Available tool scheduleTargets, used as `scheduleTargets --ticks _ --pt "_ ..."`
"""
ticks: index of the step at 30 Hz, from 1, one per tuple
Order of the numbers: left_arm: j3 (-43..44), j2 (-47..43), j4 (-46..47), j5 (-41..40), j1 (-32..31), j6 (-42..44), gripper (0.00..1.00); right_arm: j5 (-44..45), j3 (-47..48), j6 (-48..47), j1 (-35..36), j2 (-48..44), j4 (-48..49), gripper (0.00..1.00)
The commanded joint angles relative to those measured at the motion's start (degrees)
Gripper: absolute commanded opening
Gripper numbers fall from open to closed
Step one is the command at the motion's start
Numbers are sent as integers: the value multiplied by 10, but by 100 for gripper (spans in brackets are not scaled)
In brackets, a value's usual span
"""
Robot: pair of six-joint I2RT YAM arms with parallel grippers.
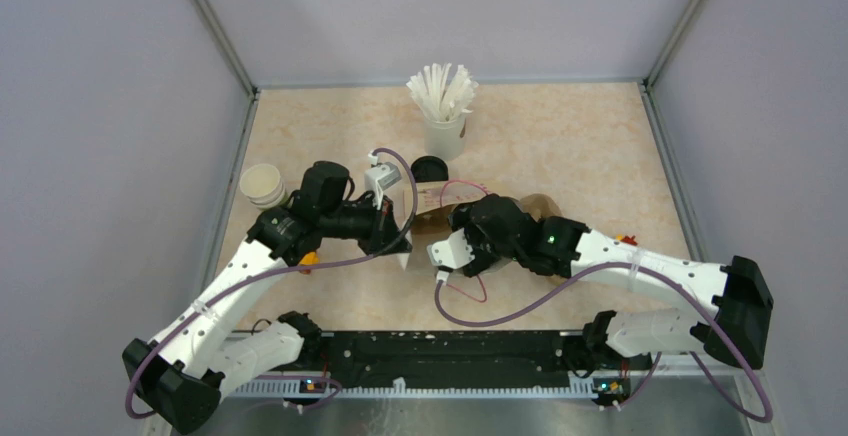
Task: Pack the takeout coffee
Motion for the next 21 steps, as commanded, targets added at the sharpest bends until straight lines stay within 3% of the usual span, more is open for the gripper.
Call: scheduleTargets --ticks 1,21 --pt "-3 -7 3 -1 0 13 0 17 24 -13 -4 -17 -11 65" --pt "0 -4 6 7 -1 12 0 28 6 -35 -23 3 -7 65"
